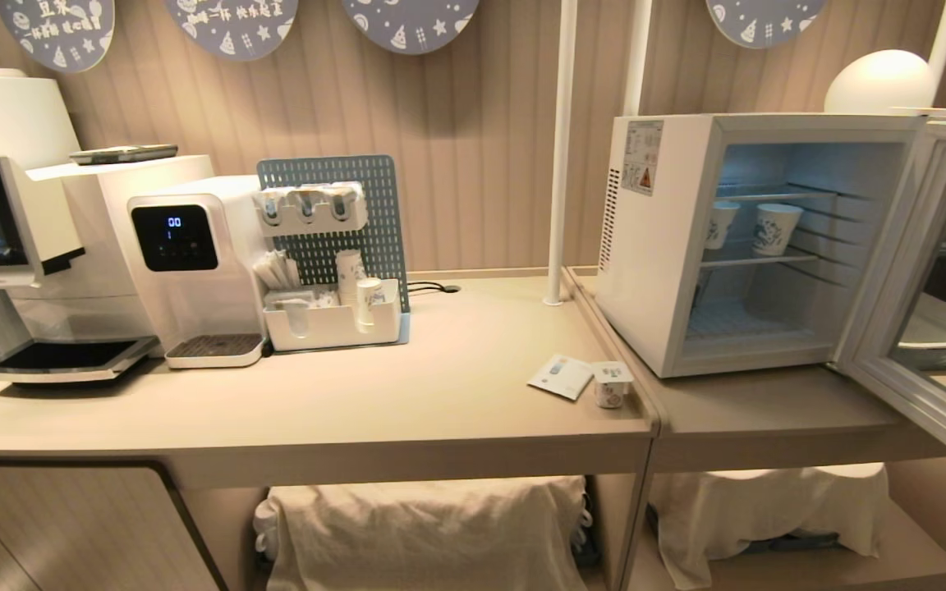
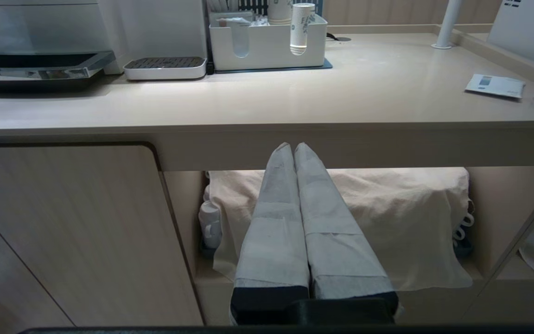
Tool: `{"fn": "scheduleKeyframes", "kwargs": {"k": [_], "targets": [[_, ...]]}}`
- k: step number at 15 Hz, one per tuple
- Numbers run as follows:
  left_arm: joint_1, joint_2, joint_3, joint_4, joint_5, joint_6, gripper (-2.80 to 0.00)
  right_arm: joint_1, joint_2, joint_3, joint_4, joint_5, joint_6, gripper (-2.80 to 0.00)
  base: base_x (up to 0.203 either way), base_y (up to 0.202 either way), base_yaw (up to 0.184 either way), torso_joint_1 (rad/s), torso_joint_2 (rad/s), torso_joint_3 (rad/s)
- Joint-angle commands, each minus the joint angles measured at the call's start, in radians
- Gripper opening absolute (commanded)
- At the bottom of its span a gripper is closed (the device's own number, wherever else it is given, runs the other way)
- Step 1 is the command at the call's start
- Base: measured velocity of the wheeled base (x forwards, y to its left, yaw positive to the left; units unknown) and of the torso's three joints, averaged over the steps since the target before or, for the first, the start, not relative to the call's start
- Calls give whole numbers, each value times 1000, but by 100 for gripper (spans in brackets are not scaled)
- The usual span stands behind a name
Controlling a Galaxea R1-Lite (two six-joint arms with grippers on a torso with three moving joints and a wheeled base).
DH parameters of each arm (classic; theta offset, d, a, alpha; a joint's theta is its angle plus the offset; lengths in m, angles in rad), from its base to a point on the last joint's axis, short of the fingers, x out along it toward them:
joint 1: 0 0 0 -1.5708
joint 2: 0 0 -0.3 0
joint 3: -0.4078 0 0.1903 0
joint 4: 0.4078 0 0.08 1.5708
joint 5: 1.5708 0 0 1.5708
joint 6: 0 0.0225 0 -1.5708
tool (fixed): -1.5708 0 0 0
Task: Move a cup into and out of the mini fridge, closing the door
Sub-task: Place the yoghurt on the table
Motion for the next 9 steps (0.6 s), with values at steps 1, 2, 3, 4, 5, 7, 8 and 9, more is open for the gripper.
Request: {"fn": "scheduleKeyframes", "kwargs": {"k": [1,2,3,4,5,7,8,9], "targets": [[1,1,2,0,0,0,-280,-1,-2,0,1,0,-1,-280,0,193,3,7,-2,-2],[1,1,2,0,0,0,-280,1,-3,0,1,0,-1,-280,0,195,1,2,5,0],[1,1,2,0,0,0,-280,0,-2,0,1,0,0,-280,0,192,-6,-2,-7,-2],[1,1,2,-1,0,0,-280,1,-2,-1,1,0,0,-280,0,195,-4,-3,2,2],[1,1,2,0,0,0,-280,1,-2,0,1,0,-1,-280,0,196,1,2,2,7],[2,1,2,0,0,0,-280,1,-2,0,1,0,0,-280,0,192,0,3,-1,4],[1,1,2,-1,0,0,-280,1,-2,0,1,0,0,-280,0,191,-1,2,2,-2],[1,1,2,-1,0,0,-280,1,-2,0,1,0,-1,-280,0,196,2,6,2,1]]}}
